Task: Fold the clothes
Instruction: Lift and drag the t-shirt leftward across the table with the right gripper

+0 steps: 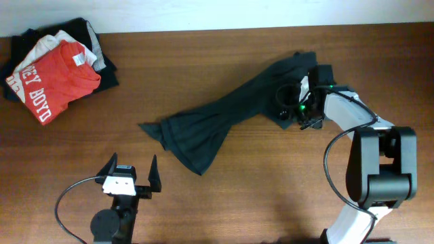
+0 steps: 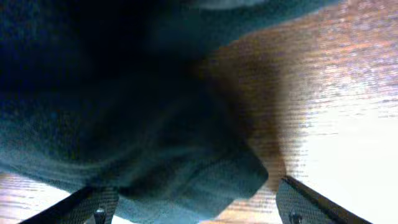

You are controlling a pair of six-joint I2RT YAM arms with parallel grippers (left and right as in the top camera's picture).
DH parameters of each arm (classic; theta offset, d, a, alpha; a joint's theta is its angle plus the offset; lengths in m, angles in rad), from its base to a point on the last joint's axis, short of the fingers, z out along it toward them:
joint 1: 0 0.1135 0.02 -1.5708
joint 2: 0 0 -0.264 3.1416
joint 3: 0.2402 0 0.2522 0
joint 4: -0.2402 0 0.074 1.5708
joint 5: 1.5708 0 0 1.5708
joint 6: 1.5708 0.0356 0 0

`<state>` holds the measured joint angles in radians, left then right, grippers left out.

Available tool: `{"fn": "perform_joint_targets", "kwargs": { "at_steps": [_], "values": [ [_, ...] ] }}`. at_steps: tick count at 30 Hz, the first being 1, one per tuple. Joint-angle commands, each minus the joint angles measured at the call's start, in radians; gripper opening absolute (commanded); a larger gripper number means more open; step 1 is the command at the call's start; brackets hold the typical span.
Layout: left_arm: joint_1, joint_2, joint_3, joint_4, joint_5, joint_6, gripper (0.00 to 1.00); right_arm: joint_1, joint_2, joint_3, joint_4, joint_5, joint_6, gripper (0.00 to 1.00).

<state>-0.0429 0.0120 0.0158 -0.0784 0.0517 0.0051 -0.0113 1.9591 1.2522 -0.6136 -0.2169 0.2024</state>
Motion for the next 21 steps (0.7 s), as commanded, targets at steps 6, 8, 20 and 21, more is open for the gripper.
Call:
{"fn": "perform_joint_targets", "kwargs": {
  "at_steps": [6,8,20,21],
  "values": [
    [0.0,-0.004,-0.007,0.001,0.004,0.015,0.99,0.004,-0.005,-0.038,0.062,-0.019,-0.011,0.04],
    [0.0,-0.004,-0.007,0.001,0.004,0.015,0.99,0.004,-0.034,0.005,0.022,-0.015,0.022,0.04],
    [0.0,-0.004,-0.007,0.001,0.004,0.015,0.99,0.078,-0.482,0.41,-0.462,0.029,0.102,0.04],
    [0.0,-0.004,-0.007,0.001,0.004,0.015,0.99,0.104,-0.507,0.427,-0.47,0.036,0.102,0.04]
  ]
}}
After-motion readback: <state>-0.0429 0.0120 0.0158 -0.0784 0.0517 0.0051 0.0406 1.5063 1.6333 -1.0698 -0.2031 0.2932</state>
